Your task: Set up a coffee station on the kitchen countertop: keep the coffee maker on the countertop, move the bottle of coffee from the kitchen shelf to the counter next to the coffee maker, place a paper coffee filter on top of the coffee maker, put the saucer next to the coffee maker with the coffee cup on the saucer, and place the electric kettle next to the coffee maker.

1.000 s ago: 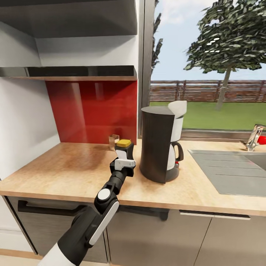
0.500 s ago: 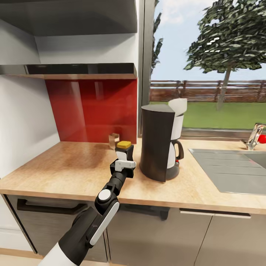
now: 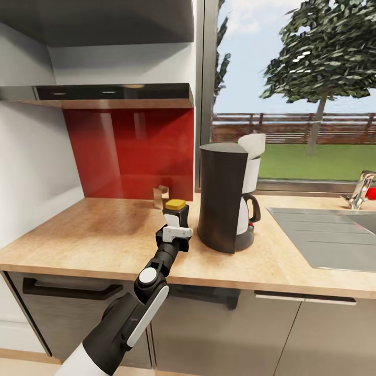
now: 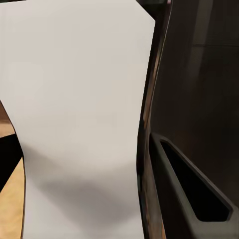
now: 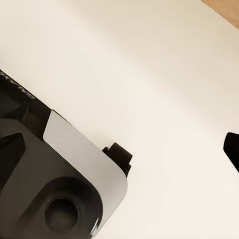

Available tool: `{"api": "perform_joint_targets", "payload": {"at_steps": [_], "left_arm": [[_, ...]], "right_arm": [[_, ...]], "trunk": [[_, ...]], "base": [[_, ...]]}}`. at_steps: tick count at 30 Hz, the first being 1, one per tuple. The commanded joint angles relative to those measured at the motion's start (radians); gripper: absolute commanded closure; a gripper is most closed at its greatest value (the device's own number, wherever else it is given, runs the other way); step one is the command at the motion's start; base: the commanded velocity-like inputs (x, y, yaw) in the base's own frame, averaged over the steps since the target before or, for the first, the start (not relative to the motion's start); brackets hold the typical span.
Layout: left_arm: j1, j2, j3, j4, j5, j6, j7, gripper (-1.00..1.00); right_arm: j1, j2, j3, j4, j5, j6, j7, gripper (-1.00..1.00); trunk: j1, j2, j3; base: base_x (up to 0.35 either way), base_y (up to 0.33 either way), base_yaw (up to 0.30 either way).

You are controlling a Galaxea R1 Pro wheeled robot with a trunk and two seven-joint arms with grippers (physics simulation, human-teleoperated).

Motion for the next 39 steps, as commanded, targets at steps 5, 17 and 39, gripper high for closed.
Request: {"api": "perform_joint_targets", "payload": {"at_steps": [5, 17, 39], "left_arm": [[-0.001, 0.000, -0.002, -0.002, 0.006, 0.004, 0.007, 1.00], [-0.001, 0.000, -0.002, -0.003, 0.006, 0.004, 0.007, 1.00], [-0.001, 0.000, -0.002, -0.003, 0.006, 0.004, 0.007, 1.00]], "right_arm": [[-0.001, 0.000, 0.007, 0.001, -0.011, -0.003, 0.005, -1.00], [-0.001, 0.000, 0.007, 0.001, -0.011, -0.003, 0.005, -1.00], [0.000, 0.002, 0.007, 0.001, -0.009, -0.003, 0.005, -1.00]], "trunk": [[0.000, -0.001, -0.007], [0.000, -0.001, -0.025], [0.000, -0.001, -0.028]], "base": [[0.000, 0.000, 0.000], [0.000, 0.000, 0.000], [0.000, 0.000, 0.000]]}}
